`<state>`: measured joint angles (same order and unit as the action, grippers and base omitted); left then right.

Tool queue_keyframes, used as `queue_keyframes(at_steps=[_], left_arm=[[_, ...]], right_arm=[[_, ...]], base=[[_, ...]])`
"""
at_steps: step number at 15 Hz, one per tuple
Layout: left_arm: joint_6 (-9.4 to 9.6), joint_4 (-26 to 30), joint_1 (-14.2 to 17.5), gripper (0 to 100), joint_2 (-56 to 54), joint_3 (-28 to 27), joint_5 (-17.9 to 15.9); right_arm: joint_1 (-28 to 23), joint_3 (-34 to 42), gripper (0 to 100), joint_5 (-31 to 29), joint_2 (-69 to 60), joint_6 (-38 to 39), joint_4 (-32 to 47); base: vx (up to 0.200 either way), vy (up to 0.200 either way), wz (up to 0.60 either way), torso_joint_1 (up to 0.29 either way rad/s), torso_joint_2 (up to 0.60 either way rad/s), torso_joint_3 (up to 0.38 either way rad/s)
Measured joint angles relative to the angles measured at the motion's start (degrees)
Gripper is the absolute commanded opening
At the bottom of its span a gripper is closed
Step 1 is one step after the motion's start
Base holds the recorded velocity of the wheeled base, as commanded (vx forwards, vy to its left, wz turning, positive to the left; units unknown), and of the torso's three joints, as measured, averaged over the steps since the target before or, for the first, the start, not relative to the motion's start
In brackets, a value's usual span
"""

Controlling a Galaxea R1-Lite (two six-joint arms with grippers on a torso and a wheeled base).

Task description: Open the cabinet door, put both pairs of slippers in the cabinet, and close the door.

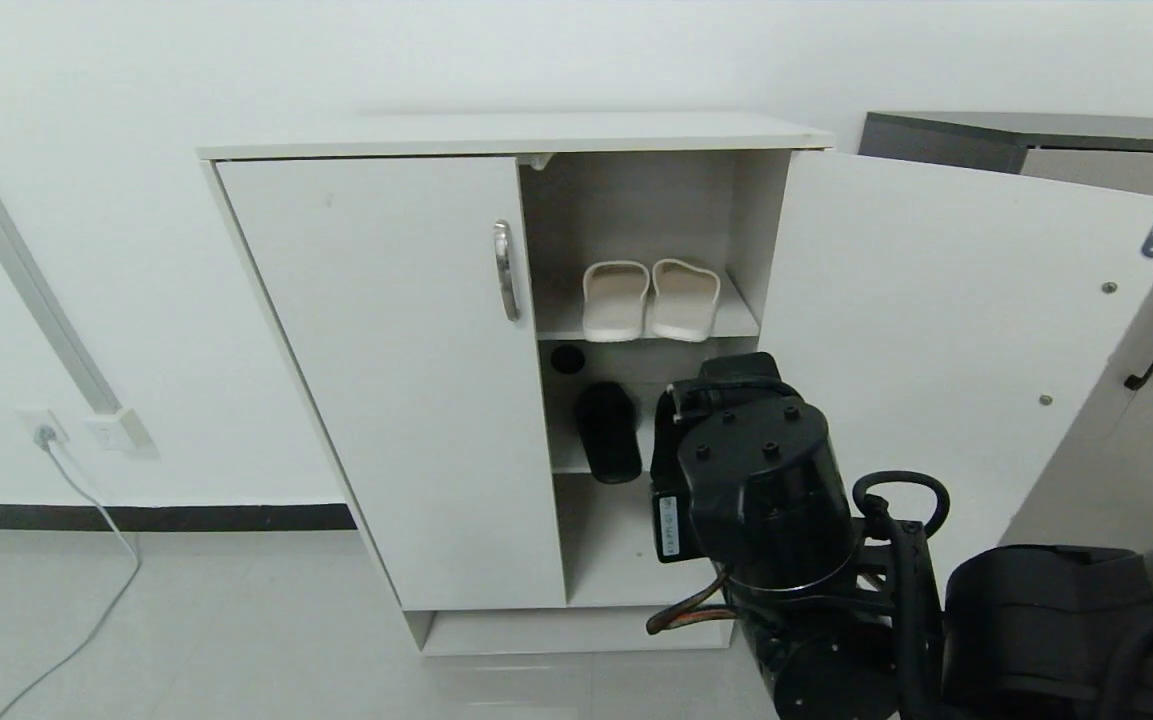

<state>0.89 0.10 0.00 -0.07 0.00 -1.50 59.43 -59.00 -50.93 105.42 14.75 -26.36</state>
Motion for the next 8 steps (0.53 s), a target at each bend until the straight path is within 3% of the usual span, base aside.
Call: queue_keyframes(at_steps=[8], left_arm=[[0.00,0.00,0.00,0,0.00,0.00,0.00]], right_arm=[[-2.57,1.43,0,3.80,0.61,-0.57,-3.23]], base=[[0.000,0.000,0.00,0.000,0.00,0.000]])
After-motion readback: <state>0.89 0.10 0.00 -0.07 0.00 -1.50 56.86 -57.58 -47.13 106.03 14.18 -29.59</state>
